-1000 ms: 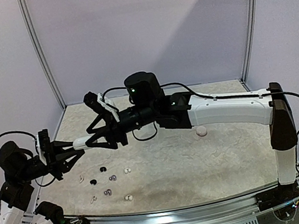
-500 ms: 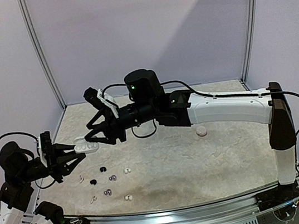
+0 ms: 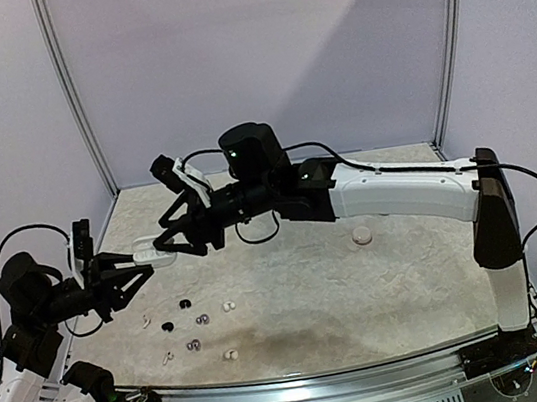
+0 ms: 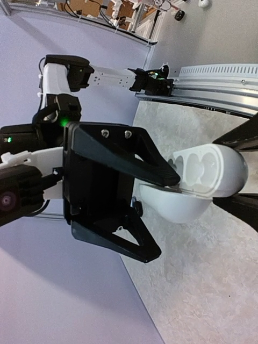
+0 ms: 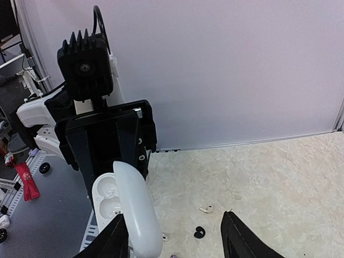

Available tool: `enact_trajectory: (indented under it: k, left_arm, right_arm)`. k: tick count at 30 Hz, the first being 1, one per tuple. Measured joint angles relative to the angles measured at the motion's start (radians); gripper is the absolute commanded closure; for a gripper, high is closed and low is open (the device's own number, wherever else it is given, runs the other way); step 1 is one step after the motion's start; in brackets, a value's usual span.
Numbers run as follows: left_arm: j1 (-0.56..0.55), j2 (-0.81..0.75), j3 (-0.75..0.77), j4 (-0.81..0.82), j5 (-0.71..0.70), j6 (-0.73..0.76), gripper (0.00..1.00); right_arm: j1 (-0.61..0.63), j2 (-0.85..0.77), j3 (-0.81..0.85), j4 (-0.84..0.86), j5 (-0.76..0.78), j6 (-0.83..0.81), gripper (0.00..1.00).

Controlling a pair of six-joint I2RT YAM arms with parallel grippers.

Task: Insert the wireless bluetooth earbuds into the charging case
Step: Pick up the left earbud from the center of the board.

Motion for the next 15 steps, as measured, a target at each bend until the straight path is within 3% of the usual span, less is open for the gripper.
enact_trajectory:
  k: [10,15]
  left_arm:
    - [0.003,0.016,0.000,0.026,-0.039,-0.090,1.00]
    - [0.025,0.019,0.000,0.026,-0.090,-0.122,1.00]
  right_arm:
    - [-0.021,-0.001,0.013,-0.001,-0.013,0.052,0.34]
    - [-0.050,-0.028,0.013,-0.042,0.042,0.084,0.40]
